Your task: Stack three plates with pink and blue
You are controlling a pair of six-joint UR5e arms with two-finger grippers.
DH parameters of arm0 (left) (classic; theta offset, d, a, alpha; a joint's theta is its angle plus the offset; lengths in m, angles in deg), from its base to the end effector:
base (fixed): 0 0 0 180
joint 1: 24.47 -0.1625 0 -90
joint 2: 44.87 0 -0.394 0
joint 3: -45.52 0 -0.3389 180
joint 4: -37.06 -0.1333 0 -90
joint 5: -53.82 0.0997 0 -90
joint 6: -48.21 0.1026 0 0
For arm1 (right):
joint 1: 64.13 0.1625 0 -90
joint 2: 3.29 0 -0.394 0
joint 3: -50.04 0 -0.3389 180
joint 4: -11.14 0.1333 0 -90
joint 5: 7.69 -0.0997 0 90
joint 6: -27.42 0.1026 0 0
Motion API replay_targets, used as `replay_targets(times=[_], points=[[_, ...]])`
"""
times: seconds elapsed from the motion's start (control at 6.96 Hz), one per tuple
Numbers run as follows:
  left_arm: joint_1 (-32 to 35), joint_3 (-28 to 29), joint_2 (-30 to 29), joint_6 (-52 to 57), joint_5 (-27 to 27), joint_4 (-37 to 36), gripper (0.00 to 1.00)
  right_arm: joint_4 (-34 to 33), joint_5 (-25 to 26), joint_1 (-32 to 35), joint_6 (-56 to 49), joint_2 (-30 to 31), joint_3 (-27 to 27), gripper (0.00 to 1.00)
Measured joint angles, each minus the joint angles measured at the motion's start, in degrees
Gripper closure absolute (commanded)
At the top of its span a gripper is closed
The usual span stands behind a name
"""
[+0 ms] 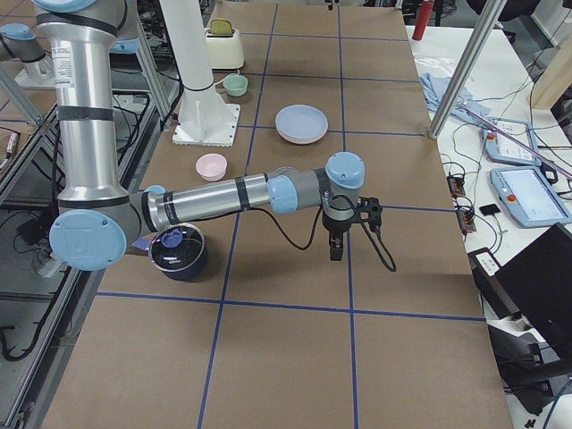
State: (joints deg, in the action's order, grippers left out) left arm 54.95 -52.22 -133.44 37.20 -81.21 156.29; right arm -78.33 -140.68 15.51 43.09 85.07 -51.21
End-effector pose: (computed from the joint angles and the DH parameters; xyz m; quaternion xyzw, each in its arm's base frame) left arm 0.0230 -0.4538 0.5202 0.2086 0.4110 0.1136 0.8801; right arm -0.0197 -0.4600 0.5306 0.0240 -0.3790 0.0000 0.9251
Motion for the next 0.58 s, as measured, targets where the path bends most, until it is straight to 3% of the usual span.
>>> replay_targets(times=[0.58], points=[[0.5, -2.8, 2.6, -0.1, -0.3, 0.1, 0.01, 0.3, -0.1, -0.4, 0.0, -1.1, 1.1, 0.0]])
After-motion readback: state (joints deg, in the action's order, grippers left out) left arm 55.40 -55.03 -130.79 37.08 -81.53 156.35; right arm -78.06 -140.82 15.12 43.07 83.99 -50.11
